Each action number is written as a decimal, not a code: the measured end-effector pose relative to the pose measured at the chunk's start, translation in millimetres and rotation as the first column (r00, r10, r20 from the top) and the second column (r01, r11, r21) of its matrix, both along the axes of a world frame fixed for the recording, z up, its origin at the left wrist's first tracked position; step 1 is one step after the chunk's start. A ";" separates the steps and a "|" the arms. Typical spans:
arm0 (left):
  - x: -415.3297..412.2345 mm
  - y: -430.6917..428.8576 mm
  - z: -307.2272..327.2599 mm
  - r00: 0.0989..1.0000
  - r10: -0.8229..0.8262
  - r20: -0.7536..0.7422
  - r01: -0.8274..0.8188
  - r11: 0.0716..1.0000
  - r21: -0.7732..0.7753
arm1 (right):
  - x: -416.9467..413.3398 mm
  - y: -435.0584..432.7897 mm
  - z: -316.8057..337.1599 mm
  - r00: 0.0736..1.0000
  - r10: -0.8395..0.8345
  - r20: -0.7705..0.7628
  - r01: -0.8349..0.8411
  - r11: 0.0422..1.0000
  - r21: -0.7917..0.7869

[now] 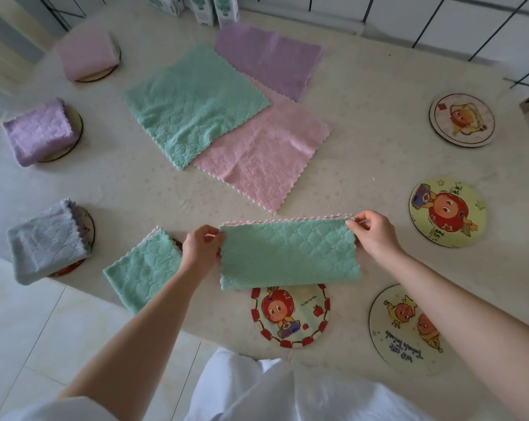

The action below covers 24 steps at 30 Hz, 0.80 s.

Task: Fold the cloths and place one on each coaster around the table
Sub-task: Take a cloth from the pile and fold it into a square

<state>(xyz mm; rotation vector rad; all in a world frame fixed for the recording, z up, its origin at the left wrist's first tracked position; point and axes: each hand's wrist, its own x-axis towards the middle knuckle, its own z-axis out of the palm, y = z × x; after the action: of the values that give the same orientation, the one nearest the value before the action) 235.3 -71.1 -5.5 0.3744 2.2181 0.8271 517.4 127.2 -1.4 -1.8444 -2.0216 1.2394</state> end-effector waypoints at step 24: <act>24.6 -13.3 20.7 0.921 -0.160 -0.356 0.158 0.987 -0.035 | -5.3 -18.6 22.2 0.953 0.092 0.289 -0.159 0.963 0.218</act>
<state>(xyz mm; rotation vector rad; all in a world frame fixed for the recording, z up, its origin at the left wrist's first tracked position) 259.9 -84.4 15.1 0.7445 2.4805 0.7075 512.1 108.6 20.8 -1.8823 -2.3459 0.7494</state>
